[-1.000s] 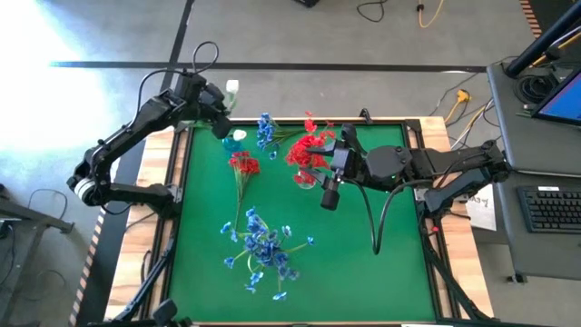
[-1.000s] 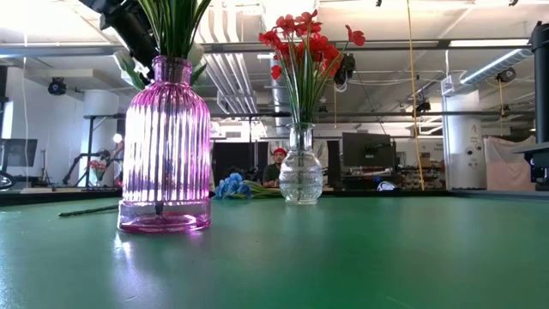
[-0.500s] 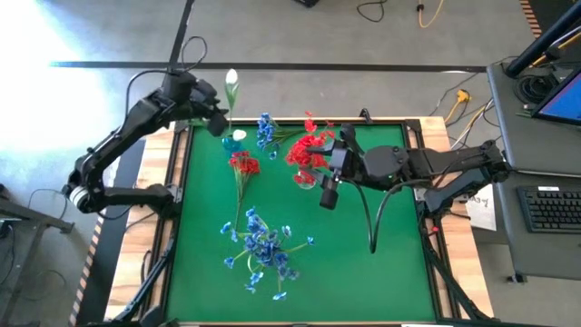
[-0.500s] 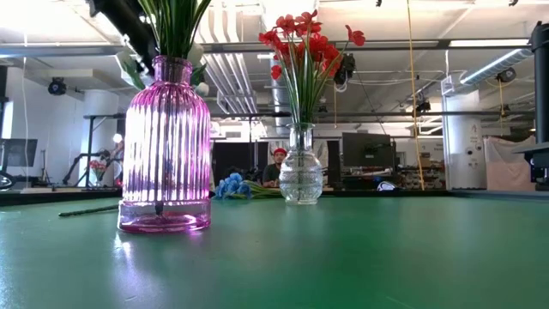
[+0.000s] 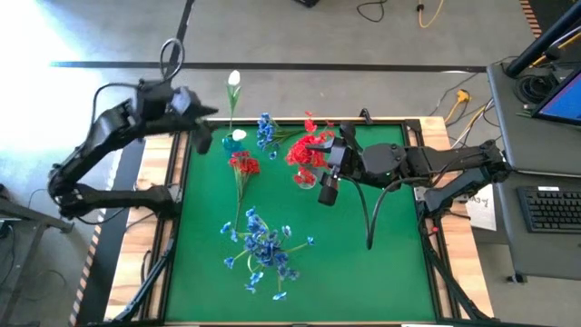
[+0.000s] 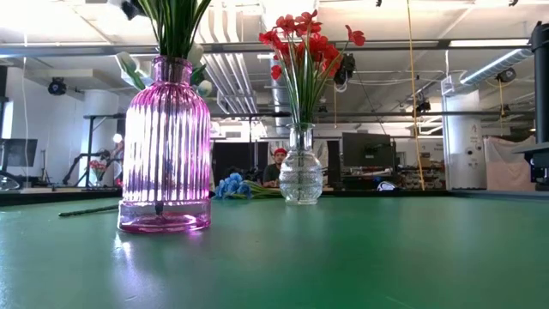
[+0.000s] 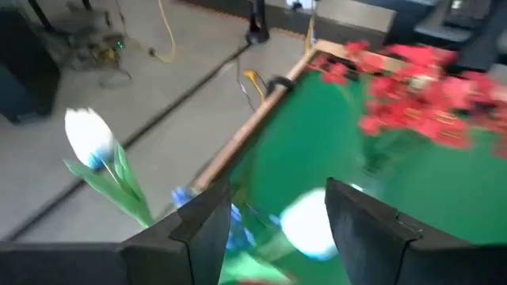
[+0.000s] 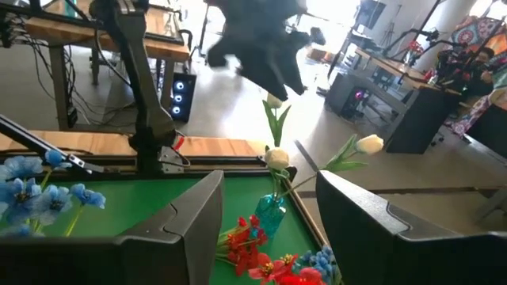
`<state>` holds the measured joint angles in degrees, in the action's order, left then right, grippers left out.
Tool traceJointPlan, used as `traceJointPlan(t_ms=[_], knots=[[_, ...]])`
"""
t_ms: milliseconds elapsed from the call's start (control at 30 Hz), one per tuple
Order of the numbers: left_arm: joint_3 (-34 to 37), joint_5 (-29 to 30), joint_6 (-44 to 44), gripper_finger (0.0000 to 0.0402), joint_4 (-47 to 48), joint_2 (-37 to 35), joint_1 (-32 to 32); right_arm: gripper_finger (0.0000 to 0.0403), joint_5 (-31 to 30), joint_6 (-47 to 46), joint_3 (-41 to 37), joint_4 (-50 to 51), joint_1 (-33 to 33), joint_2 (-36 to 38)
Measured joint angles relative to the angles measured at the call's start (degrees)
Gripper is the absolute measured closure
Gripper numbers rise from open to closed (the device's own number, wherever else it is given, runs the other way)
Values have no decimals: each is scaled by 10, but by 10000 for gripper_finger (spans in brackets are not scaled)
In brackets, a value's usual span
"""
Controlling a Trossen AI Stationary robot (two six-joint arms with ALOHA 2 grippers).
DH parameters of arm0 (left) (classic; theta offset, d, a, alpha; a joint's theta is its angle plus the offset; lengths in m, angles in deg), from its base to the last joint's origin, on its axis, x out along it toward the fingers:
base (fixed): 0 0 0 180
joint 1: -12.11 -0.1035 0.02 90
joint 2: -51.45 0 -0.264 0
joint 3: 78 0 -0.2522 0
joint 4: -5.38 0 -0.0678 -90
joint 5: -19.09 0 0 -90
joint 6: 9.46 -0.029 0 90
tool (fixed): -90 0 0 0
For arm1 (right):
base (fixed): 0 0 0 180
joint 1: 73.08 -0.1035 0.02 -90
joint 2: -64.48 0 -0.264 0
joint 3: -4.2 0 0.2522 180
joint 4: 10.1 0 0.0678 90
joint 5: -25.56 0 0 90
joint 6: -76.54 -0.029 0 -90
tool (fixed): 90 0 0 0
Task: Sort flowers into vase by color
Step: Put the red flowers into the transparent vase
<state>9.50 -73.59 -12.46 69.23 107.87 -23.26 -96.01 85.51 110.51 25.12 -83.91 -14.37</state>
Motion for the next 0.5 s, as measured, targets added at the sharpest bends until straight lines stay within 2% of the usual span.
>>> traceJointPlan(t_ms=[100,200,500], knots=[[-7,55,70,213,62,-27,78,209,0,0,0,10,0,0],[10,101,146,213,78,-51,159,209,0,0,0,19,0,0],[127,188,340,213,86,-87,358,209,1,0,0,24,0,0]])
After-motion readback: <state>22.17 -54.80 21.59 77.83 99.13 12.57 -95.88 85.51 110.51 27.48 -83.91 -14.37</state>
